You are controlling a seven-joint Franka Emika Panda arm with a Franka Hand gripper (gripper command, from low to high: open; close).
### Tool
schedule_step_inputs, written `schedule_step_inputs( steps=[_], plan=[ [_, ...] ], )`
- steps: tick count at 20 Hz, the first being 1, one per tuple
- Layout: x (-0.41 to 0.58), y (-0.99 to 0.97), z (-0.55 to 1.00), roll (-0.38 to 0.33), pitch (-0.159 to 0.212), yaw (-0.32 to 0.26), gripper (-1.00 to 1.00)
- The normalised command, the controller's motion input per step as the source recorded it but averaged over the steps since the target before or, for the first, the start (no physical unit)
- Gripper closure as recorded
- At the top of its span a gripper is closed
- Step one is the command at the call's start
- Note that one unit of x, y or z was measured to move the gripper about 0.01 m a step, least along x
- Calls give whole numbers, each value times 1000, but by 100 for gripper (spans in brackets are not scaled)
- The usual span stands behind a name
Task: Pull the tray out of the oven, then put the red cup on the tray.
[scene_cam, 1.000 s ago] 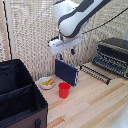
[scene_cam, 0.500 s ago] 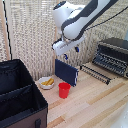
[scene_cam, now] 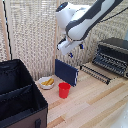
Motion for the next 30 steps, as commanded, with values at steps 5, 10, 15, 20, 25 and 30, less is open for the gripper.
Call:
schedule_step_inputs(
  steps=[5,10,15,20,25,30],
  plan=[
    [-15,-373,3,-244,-37,137,-100],
    [0,-379,-3,-298,-3,113,-100],
    [0,-371,-35,-331,0,101,-100],
    [0,-372,-31,-331,0,102,-100],
    [0,-455,-41,-309,0,90,-100],
    [6,-546,-87,-261,0,90,-100]
  ],
)
